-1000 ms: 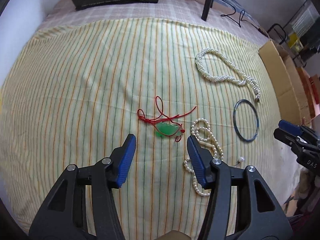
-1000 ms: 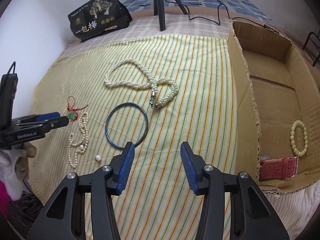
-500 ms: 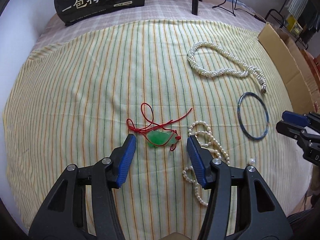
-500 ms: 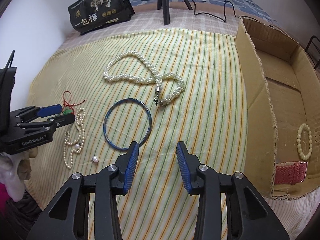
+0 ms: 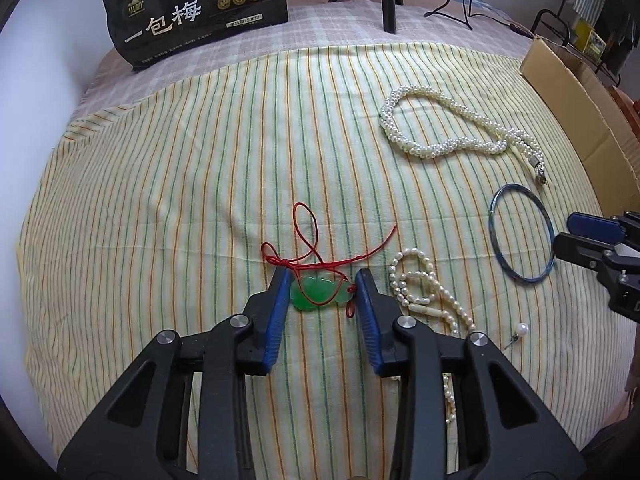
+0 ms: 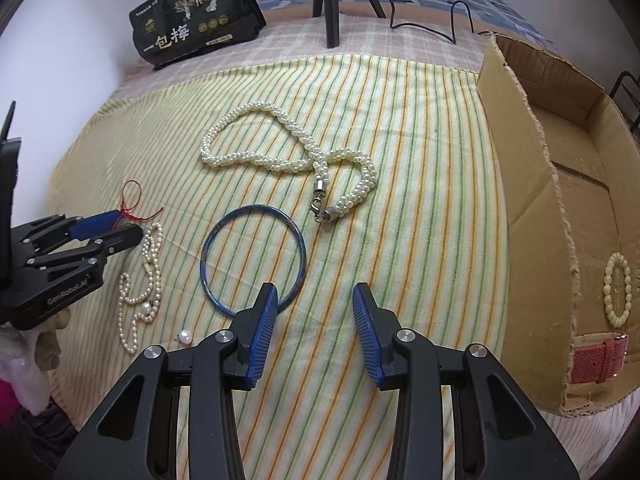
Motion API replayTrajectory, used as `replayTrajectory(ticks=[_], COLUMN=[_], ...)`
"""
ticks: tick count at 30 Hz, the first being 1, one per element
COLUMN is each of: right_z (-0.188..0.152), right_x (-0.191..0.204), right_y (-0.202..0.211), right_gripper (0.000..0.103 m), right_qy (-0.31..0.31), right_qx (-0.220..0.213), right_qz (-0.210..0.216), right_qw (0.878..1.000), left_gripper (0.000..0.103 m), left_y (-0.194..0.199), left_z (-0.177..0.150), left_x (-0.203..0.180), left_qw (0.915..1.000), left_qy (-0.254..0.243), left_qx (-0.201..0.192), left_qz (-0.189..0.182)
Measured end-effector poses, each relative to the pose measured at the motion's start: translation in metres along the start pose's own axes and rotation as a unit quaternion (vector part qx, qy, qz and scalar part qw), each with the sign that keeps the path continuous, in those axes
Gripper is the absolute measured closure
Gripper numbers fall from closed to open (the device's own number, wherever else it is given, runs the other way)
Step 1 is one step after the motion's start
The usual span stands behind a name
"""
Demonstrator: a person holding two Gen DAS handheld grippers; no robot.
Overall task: Organize jewelry
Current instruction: 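Grasp the green jade pendant with the left tool while the right tool grasps the blue bangle, then carry the jade pendant and blue bangle over the cardboard box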
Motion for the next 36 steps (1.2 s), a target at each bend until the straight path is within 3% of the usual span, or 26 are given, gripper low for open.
replayTrajectory(ticks=[3,8,13,25,36], right_z=[0.0,0.001,0.005,0.027,0.055], right_x=[0.005,0.011,0.013,0.035,0.017], right_y=[-0.004,-0.004,-0.002,0.027,0.066], right_gripper=[0.066,0.095,0.1,0.101,0.101], right_qy=[0.018,0.041,0.029,0.057,0.043], right_qx=[-0.002,-0.01,-0.019,-0.071,-0.126], right_qz=[-0.009,-0.012,0.0,0.007,-0.002], right_qw=[1.0,0.999,0.999,0.996,0.991], left_gripper=[0.07,0.07,0.071,0.071,0.071], left_y=[0.0,0.003,0.015,0.054,0.088], left_z=[0.001,0.002,0.011,0.045,0.075], left_x=[0.001,0.003,0.017,0.034,0.02], left_qw=[1.0,0.9998,0.9988,0.9927,0.9869], left_qy=[0.007,0.018,0.044,0.093,0.1], left_qx=[0.0,-0.002,-0.02,-0.074,-0.119], left_qz=[-0.002,-0.004,0.002,-0.018,-0.043])
Point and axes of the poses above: each gripper's, at about its wrist camera, not at the fingertips, and y roughly against the way its jaws point, x to its left, z to its top, the point moved 8 cm from there along -y, roughly the way its jaws point, and after that the axes turned 13 degrees about -x, right-handed, at the moved point
